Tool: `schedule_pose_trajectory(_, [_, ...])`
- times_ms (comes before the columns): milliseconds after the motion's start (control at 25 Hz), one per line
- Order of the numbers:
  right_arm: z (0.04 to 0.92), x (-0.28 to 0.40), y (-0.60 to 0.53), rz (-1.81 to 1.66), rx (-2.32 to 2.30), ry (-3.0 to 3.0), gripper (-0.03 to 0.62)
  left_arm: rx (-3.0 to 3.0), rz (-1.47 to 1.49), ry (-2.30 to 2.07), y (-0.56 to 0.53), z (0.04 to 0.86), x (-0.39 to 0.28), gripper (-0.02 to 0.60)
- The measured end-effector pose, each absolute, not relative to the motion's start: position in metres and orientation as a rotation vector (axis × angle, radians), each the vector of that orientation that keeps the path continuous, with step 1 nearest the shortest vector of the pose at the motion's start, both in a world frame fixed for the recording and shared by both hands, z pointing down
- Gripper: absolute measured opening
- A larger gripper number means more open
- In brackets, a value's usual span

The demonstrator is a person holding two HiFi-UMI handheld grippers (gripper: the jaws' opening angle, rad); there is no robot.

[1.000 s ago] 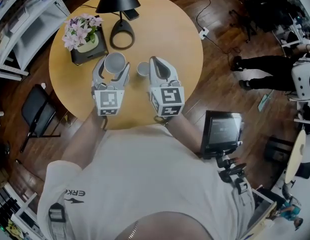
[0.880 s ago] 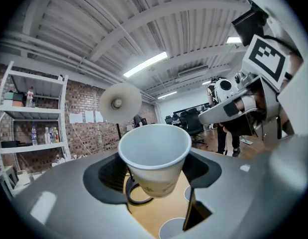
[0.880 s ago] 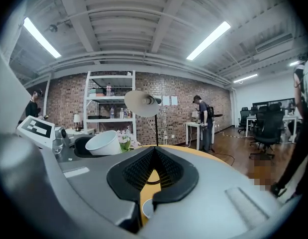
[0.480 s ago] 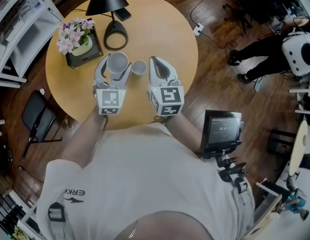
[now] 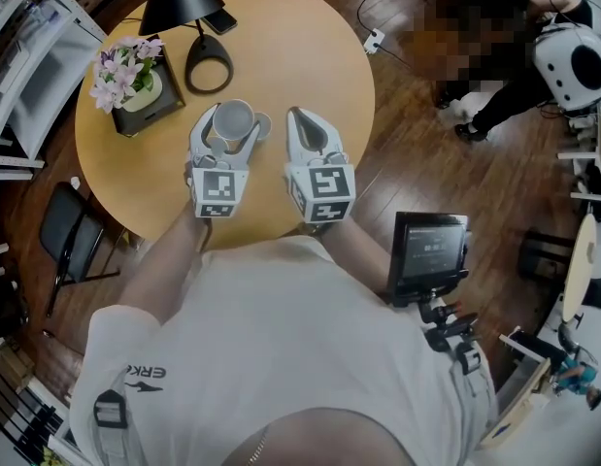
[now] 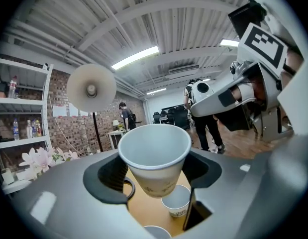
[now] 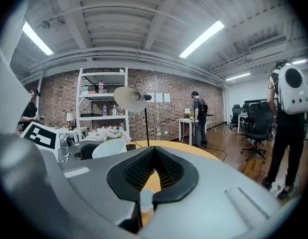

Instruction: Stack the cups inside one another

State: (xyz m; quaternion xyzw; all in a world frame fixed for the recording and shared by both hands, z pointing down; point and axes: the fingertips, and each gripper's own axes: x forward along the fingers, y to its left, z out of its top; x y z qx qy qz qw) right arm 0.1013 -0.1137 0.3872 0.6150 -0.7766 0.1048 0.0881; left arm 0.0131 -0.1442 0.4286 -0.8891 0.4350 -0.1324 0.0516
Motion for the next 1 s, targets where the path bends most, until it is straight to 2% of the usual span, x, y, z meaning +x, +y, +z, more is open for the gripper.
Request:
schedule_pose_trajectory(400, [0.413, 0.122, -0.117, 0.388, 1.852, -2.257, 0.014, -2.767, -0.525, 1.236, -0.148, 0.475, 0.046, 0.333])
schedule_pose_trajectory(1000, [0.446, 0.13, -0.135, 0.462, 1.827, -2.215, 0.014, -2.81, -0.649, 1.198, -0.158, 0.529, 0.057, 0.334])
